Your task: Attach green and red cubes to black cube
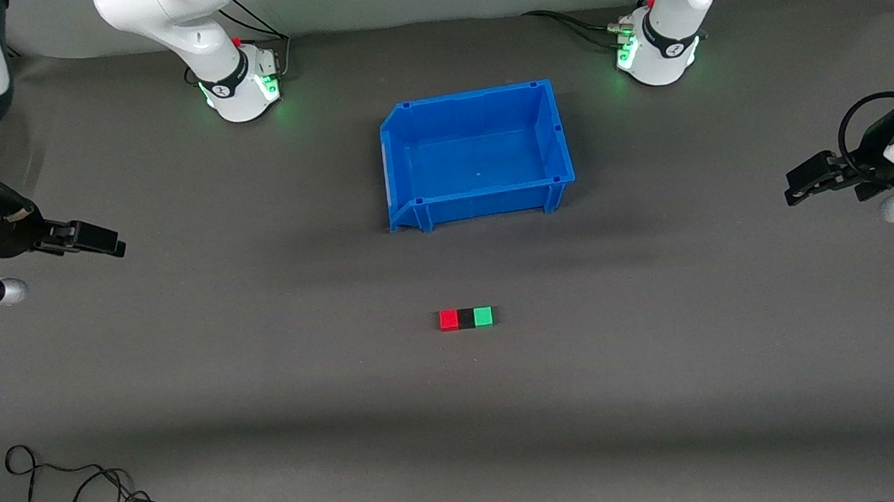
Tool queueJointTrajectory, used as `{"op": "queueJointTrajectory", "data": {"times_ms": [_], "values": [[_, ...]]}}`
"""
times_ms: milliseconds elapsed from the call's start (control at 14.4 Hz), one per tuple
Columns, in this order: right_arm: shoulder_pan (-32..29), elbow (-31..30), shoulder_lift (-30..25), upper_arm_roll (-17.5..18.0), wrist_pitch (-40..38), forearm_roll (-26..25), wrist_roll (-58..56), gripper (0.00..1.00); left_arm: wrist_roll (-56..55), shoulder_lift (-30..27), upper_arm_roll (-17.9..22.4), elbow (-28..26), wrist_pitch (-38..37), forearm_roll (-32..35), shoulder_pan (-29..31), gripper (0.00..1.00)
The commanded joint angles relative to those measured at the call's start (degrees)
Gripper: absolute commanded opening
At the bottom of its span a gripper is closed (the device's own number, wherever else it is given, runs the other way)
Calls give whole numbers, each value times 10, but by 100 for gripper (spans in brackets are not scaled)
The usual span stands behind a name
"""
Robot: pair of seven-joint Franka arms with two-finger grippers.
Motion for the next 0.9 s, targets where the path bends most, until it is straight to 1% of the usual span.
{"op": "queueJointTrajectory", "data": {"times_ms": [0,139,417,764,833], "values": [[10,-83,-52,-3,70,-19,-35,99,-10,-21,1,-25,15,12,-10,100],[7,-87,-54,-5,79,-17,-56,99,-6,-24,0,-25,16,12,-10,100],[6,-87,-56,-17,73,-17,-59,99,1,-27,0,-21,9,7,-5,100],[5,-88,-57,-16,72,-17,-59,99,3,-27,5,-9,-13,12,-3,100],[-12,-88,-58,-9,70,-18,-59,99,2,-27,4,-9,-17,12,-4,100]]}}
